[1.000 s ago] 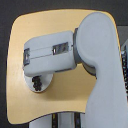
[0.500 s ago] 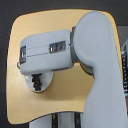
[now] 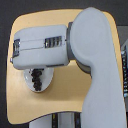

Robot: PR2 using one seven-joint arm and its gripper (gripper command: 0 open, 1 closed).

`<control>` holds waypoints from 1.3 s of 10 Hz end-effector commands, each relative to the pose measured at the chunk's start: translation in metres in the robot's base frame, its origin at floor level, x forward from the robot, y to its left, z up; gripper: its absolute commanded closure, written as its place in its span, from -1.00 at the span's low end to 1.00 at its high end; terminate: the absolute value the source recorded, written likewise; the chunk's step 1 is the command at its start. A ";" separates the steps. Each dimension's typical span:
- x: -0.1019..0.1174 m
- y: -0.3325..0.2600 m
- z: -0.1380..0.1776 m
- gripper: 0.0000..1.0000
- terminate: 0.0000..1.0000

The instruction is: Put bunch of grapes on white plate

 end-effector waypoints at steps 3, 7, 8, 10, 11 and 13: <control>0.042 -0.045 0.099 -1.00 -1.00; 0.038 -0.092 0.126 -1.00 -1.00; 0.038 -0.123 0.132 -1.00 -1.00; 0.046 -0.164 0.141 -1.00 -1.00; 0.050 -0.184 0.142 -1.00 -1.00; 0.048 -0.216 0.141 -1.00 -1.00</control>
